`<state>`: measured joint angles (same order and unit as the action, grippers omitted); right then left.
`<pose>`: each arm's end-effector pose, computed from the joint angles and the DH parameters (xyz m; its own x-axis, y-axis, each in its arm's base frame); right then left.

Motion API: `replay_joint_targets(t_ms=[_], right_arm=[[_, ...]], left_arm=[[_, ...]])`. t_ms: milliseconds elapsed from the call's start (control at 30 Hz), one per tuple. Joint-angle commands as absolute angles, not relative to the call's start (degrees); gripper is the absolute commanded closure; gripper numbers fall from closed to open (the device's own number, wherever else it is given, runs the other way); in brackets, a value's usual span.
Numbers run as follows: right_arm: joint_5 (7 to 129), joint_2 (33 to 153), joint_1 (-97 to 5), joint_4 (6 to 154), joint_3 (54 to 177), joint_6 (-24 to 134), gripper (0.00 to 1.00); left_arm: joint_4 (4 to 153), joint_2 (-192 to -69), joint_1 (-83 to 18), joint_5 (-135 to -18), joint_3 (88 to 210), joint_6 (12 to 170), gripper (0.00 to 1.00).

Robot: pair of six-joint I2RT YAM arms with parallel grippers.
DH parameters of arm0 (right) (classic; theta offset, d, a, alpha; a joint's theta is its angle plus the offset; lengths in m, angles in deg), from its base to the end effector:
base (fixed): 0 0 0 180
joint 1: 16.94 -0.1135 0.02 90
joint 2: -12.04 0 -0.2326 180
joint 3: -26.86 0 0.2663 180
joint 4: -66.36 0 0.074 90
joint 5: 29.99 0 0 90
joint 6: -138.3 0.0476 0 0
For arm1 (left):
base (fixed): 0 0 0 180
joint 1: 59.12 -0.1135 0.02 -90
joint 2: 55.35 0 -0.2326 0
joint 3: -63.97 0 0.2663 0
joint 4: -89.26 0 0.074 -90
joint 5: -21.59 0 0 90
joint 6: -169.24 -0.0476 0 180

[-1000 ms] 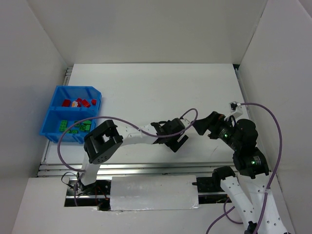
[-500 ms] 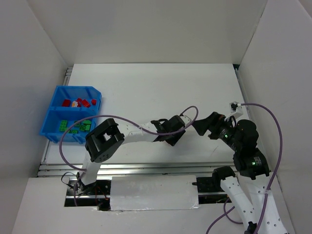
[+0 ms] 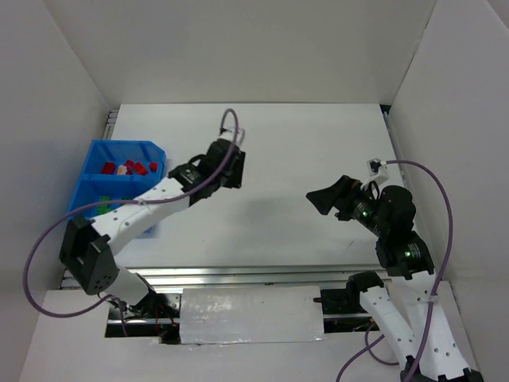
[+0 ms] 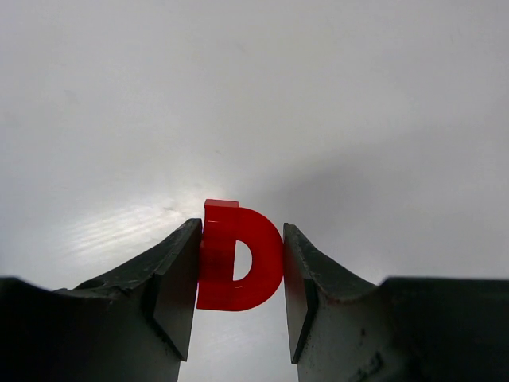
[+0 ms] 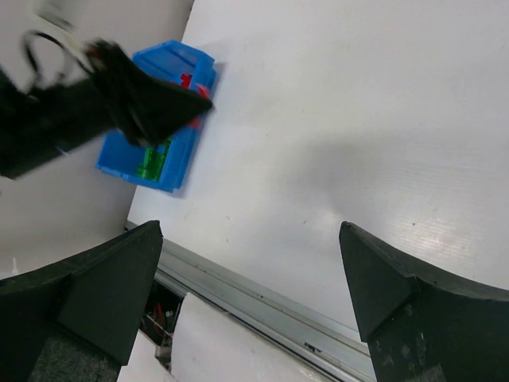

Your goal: Sort the legos into containers by color

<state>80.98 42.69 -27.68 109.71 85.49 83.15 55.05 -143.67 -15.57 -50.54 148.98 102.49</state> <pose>0.1631 0.0483 0.3256 -0.5069 0.4470 -0.7371 -0.2722 0.7283 0.6288 0.2809 -0.2469 0.2580 -0.5948 0.0471 -0.8025 0.2662 0.9535 -0.1414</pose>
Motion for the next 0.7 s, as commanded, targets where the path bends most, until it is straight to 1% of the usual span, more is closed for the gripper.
replay_joint_targets(t_ms=[0, 67, 100, 133, 200, 300, 367, 400, 500, 600, 667], right_arm=[[84.08, 44.29, -28.1, 103.3, 84.45, 83.63, 0.0], [86.19, 45.08, -28.1, 100.49, 82.44, 84.6, 0.0], [88.03, 45.43, -28.1, 99.44, 81.73, 85.91, 0.0], [88.65, 46.31, -28.1, 97.51, 81.11, 86.7, 0.0], [89.19, 48.15, -30.11, 95.83, 79.53, 88.72, 0.0], [91.19, 54.64, -33.8, 94.51, 79.26, 88.56, 0.0], [91.3, 55.63, -34.25, 94.94, 78.91, 87.95, 0.0], [89.29, 55.98, -34.52, 95.9, 78.64, 87.68, 0.0], [87.17, 56.86, -34.61, 97.75, 78.55, 87.42, 0.0], [86.55, 59.14, -34.61, 102.74, 81.44, 86.71, 0.0], [84.71, 60.28, -34.61, 105.13, 85.47, 85.93, 0.0]], left_arm=[[50.85, -137.54, -22.54, -42.23, 152.58, 105.61, 1.0], [49.8, -136.04, -27.02, -40.29, 153.45, 107.45, 1.0], [49.44, -136.04, -32.18, -39.76, 154.94, 108.07, 1.0], [49.17, -136.47, -34.84, -40.37, 155.91, 108.68, 1.0], [48.47, -138.93, -41.51, -39.33, 159.85, 108.69, 1.0], [47.94, -143.93, -47.41, -34.85, 166.09, 107.21, 1.0], [47.94, -148.49, -50.41, -36.15, 169.87, 106.32, 1.0], [46.98, -150.0, -53.38, -37.02, 173.99, 105.79, 1.0], [45.23, -156.06, -57.53, -39.93, 181.04, 105.52, 1.0], [42.42, -160.2, -59.99, -40.46, 184.74, 107.36, 0.92], [41.53, -161.0, -61.84, -40.2, 183.88, 108.68, 0.86]])
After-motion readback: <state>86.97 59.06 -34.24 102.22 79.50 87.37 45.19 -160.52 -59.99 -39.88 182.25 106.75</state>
